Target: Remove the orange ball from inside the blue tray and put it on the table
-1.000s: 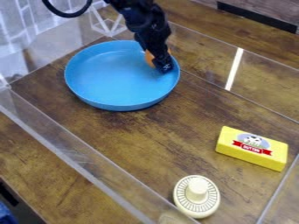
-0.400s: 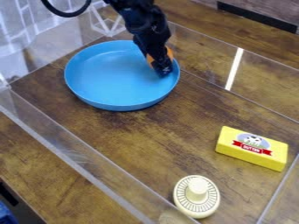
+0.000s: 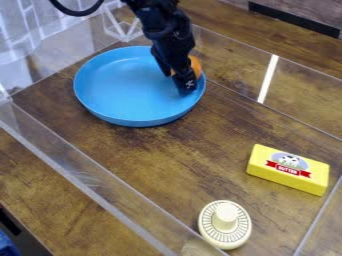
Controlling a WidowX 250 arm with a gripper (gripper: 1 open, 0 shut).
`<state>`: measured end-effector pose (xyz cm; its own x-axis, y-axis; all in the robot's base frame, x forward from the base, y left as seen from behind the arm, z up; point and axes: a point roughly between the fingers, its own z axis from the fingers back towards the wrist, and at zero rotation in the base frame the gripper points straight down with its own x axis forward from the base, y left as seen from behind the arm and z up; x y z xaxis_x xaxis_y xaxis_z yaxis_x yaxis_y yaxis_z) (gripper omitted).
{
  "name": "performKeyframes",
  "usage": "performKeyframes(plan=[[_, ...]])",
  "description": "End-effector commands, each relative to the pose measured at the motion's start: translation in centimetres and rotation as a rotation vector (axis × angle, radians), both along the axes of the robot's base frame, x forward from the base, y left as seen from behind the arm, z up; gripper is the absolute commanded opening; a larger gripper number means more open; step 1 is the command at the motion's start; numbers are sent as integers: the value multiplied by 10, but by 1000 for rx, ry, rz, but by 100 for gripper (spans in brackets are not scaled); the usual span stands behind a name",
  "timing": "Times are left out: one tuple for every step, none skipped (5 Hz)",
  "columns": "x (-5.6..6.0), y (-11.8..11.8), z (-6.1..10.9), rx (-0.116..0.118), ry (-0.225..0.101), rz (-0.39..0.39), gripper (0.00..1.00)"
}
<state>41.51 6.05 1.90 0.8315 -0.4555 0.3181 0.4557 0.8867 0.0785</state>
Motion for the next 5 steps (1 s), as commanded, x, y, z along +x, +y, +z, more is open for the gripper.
performKeyframes(plan=[[2, -13, 13, 5, 18, -31, 0], [6, -13, 23, 10, 16, -20, 0], [10, -13, 31, 14, 13, -10, 0], [13, -13, 39, 17, 10, -5, 0], [19, -12, 47, 23, 4, 0, 0]])
